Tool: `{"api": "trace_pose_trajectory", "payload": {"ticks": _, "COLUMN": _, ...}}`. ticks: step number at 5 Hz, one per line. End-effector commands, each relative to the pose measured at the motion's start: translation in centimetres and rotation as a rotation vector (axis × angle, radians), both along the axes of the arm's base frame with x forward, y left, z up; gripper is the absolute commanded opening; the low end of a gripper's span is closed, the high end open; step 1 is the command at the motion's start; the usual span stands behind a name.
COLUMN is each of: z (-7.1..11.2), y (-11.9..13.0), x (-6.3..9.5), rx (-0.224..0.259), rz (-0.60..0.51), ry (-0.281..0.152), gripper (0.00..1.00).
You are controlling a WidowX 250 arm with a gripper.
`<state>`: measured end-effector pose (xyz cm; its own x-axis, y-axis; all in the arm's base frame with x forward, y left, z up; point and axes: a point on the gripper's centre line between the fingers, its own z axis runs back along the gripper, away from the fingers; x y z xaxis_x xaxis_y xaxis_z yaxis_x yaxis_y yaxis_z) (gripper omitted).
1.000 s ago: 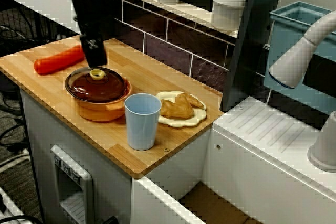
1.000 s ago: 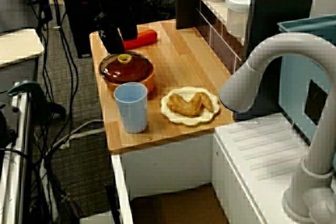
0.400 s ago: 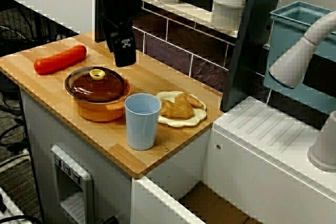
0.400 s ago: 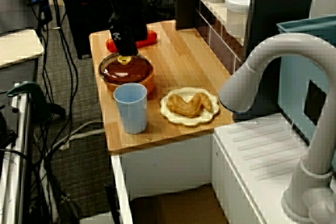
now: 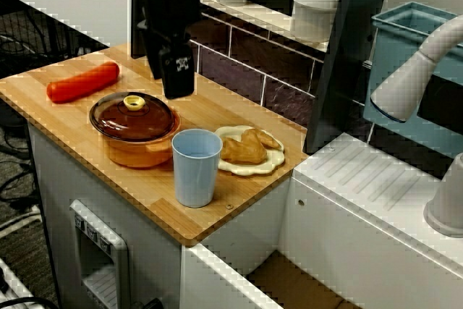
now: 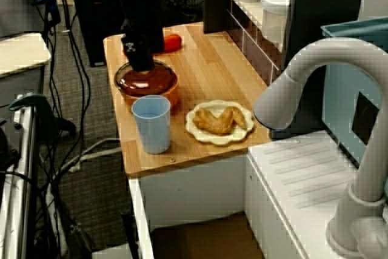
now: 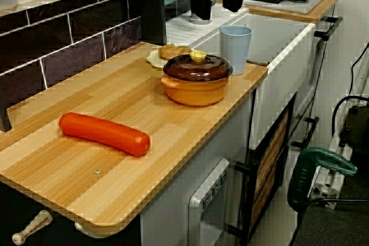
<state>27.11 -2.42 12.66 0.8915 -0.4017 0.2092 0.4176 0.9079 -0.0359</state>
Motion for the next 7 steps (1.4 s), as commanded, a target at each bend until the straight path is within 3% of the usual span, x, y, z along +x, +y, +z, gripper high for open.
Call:
{"api": "trace_pose_trajectory", "payload": {"ticks": 1, "z": -0.4, "y": -1.3, "x": -0.1, "rx": -0.008, "rz": 0.062, "ry": -0.06, "gripper": 1.0}}
{"api": "trace_pose_trajectory", "payload": {"ticks": 5, "z": -3.1, "y": -3.0, "x": -0.1, "rx": 0.027, "rz": 0.078, "ry": -0.059, "gripper": 1.0}}
{"api": "trace_pose_trajectory", "payload": {"ticks": 7, "z": -3.7, "y": -2.7, "x": 0.0, "rx": 0.041, "rz": 0.053, "ry": -0.031, "gripper": 1.0}}
